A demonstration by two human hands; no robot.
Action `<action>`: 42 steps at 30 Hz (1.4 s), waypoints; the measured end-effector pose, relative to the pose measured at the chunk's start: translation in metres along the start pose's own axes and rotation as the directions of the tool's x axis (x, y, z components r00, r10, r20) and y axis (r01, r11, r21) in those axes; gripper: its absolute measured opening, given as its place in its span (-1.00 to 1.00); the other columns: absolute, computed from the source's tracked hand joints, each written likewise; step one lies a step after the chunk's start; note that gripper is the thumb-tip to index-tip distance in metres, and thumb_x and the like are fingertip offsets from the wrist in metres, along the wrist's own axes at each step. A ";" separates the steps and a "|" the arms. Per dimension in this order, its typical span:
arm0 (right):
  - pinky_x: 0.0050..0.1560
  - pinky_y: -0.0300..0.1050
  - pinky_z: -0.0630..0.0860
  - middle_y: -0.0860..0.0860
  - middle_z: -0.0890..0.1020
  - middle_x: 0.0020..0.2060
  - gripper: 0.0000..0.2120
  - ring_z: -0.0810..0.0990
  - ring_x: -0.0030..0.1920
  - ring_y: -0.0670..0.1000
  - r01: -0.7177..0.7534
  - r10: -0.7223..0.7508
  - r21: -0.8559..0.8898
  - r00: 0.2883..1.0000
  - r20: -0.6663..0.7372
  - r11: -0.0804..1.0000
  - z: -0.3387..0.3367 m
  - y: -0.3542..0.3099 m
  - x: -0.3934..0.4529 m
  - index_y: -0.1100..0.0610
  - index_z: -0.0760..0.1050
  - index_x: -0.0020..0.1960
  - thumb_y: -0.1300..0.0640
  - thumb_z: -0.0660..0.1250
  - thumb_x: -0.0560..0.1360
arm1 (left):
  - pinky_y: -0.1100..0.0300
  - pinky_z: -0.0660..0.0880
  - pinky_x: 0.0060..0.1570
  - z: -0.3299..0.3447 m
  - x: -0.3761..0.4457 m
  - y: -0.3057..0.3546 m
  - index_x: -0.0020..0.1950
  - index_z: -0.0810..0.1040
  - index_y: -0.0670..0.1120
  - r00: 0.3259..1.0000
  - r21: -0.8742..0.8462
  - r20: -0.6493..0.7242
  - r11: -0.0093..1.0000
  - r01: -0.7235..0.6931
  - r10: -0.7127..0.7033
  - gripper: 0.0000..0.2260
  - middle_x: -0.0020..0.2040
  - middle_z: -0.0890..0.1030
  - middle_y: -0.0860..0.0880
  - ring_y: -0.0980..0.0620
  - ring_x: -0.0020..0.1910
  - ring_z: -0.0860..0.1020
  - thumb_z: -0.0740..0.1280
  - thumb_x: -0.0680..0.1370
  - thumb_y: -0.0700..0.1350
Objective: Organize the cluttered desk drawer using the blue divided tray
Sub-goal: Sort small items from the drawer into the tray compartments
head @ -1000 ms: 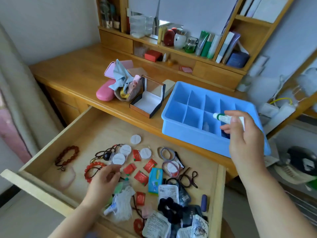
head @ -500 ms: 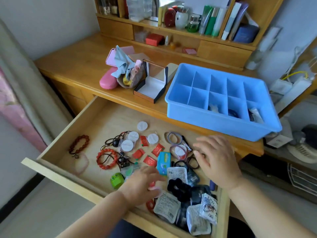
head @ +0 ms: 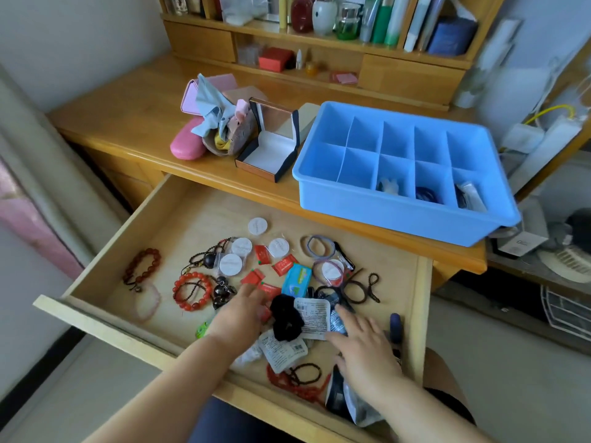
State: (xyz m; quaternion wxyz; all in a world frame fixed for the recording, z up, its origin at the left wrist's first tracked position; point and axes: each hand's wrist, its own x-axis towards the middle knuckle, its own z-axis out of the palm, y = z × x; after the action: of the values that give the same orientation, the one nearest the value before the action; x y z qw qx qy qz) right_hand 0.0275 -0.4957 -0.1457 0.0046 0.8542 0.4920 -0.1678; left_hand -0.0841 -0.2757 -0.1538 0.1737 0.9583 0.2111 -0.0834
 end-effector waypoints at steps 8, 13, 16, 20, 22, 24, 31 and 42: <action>0.46 0.16 0.01 -0.01 -0.11 0.55 -0.45 -0.11 0.53 0.08 -0.160 0.162 -0.042 0.986 0.044 0.986 -0.005 0.012 0.014 -0.04 0.14 0.51 -0.10 0.14 0.55 | 0.14 0.45 0.09 -0.007 -0.009 -0.012 0.30 0.46 0.06 0.990 -0.143 0.010 0.980 0.139 -0.139 -0.66 0.21 0.46 0.03 -0.01 0.16 0.49 0.28 0.52 -0.03; 0.33 -0.05 0.28 -0.03 0.24 0.48 -0.64 0.20 0.45 0.04 -0.223 0.222 0.052 0.975 0.015 0.974 -0.017 0.029 0.008 -0.08 0.47 0.28 -0.15 0.16 0.54 | 0.14 0.39 0.08 0.001 -0.006 -0.002 0.33 0.35 0.05 0.988 0.027 -0.049 0.988 0.150 -0.148 -0.62 0.21 0.42 0.03 -0.03 0.15 0.48 0.20 0.52 -0.14; -0.06 -0.18 0.33 -0.15 0.59 0.02 -0.74 0.46 0.14 -0.07 -0.217 0.224 0.064 0.967 -0.121 0.974 -0.020 0.027 0.002 -0.10 0.56 0.07 -0.15 0.17 0.53 | 0.17 0.39 0.05 0.001 -0.006 -0.004 0.29 0.37 0.03 0.981 0.063 -0.098 0.983 0.173 -0.166 -0.63 0.18 0.44 0.04 0.00 0.14 0.45 0.25 0.49 -0.15; -0.23 -0.25 0.32 -0.18 0.60 -0.11 -0.80 0.49 -0.01 -0.17 -0.173 0.196 0.182 0.974 -0.114 0.968 -0.021 0.015 -0.003 -0.10 0.56 -0.01 -0.12 0.19 0.53 | 0.18 0.44 0.06 -0.001 -0.008 -0.010 0.28 0.41 0.07 0.989 0.057 -0.024 0.987 0.149 -0.148 -0.66 0.12 0.49 0.06 0.03 0.14 0.47 0.30 0.52 0.00; -0.24 -0.35 0.36 -0.21 0.61 -0.07 -0.83 0.50 -0.13 -0.22 -0.168 0.210 0.298 0.971 -0.115 0.940 -0.026 0.010 -0.003 -0.12 0.55 0.00 -0.09 0.20 0.54 | 0.23 0.44 0.01 -0.005 -0.012 -0.007 0.27 0.45 0.07 0.990 -0.023 -0.056 0.992 0.124 -0.126 -0.70 0.12 0.52 0.08 0.06 0.11 0.50 0.27 0.54 0.05; -0.19 -0.43 0.39 -0.27 0.60 -0.10 -0.83 0.53 -0.12 -0.25 -0.161 0.233 0.465 0.967 -0.102 0.871 -0.036 0.004 0.000 -0.16 0.54 0.07 -0.09 0.23 0.53 | 0.30 0.46 -0.03 -0.013 -0.016 0.006 0.20 0.49 0.08 0.987 -0.253 -0.138 0.966 0.048 -0.085 -0.75 0.07 0.56 0.13 0.11 0.03 0.54 0.32 0.52 -0.01; -0.19 -0.34 0.53 -0.07 0.68 -0.07 -0.78 0.66 -0.12 -0.13 -0.010 0.261 0.922 0.960 -0.099 0.387 -0.086 -0.018 0.015 -0.12 0.51 0.16 0.10 0.32 0.54 | 0.26 0.55 -0.17 -0.051 -0.011 0.091 0.16 0.54 0.05 0.932 -0.585 -0.348 0.754 -0.299 0.100 -0.68 -0.04 0.59 0.12 0.15 -0.21 0.59 0.46 0.44 -0.13; 0.00 -0.05 0.51 0.11 0.67 -0.01 -0.73 0.62 -0.02 0.15 -0.232 0.504 0.456 0.533 -0.679 0.859 -0.219 0.106 0.044 0.10 0.56 0.20 0.06 0.30 0.53 | 0.33 0.41 -0.08 -0.014 -0.019 -0.002 0.27 0.48 0.01 0.919 -0.544 -0.145 0.805 0.235 -0.366 -0.68 0.04 0.52 0.15 0.21 -0.07 0.51 0.30 0.52 -0.15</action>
State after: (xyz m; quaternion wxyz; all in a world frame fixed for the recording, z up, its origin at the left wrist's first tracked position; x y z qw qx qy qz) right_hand 0.1987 -0.4757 0.0312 -0.3075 0.9144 0.2170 0.1492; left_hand -0.1007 -0.2762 -0.1367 0.3815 0.8329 0.3952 0.0678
